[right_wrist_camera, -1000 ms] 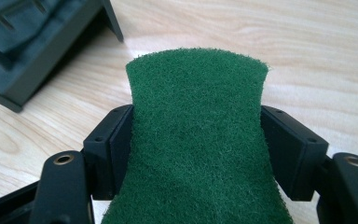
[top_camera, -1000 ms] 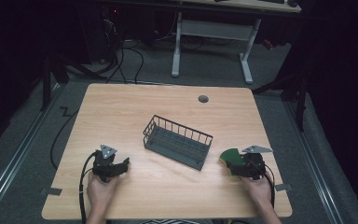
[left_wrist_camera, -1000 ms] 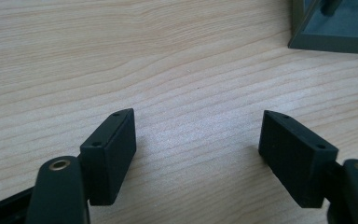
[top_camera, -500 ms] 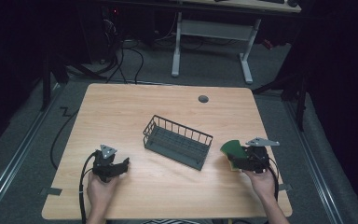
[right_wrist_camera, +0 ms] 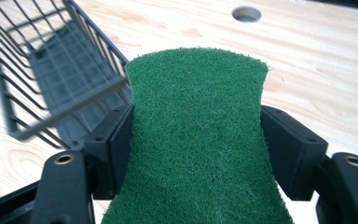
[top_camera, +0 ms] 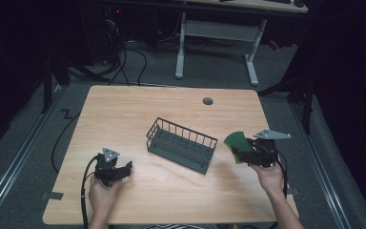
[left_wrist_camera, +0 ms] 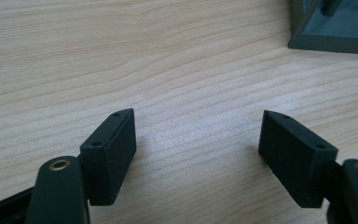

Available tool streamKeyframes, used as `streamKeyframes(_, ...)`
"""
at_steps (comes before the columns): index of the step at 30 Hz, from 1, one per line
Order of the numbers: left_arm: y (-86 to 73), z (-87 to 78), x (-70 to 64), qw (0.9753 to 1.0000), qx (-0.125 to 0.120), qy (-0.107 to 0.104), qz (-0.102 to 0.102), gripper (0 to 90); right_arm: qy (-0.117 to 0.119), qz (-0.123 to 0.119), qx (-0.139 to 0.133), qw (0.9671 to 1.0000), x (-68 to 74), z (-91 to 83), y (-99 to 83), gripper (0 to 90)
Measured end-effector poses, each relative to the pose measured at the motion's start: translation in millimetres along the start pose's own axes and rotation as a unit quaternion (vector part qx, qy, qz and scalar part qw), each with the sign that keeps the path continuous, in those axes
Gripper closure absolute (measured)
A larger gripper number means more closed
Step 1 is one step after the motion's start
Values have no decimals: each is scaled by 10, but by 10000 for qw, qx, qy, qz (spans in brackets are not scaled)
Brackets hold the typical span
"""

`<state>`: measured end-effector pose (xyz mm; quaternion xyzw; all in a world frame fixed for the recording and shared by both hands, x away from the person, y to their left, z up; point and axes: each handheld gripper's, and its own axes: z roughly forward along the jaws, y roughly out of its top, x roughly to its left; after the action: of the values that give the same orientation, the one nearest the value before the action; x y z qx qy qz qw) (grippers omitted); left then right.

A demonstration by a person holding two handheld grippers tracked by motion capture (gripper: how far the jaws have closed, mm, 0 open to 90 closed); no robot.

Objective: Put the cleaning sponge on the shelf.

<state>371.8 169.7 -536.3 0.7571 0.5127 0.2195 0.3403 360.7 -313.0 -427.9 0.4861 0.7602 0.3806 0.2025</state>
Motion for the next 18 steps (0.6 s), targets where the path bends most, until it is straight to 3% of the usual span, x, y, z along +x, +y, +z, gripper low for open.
streamKeyframes(12,0,0,2,10000,0,14,-12,280,426,-515,-84,9977,269,67,416,308)
streamKeyframes(18,0,-2,9,10000,-4,0,-44,280,626,-715,-82,9954,397,217,594,307)
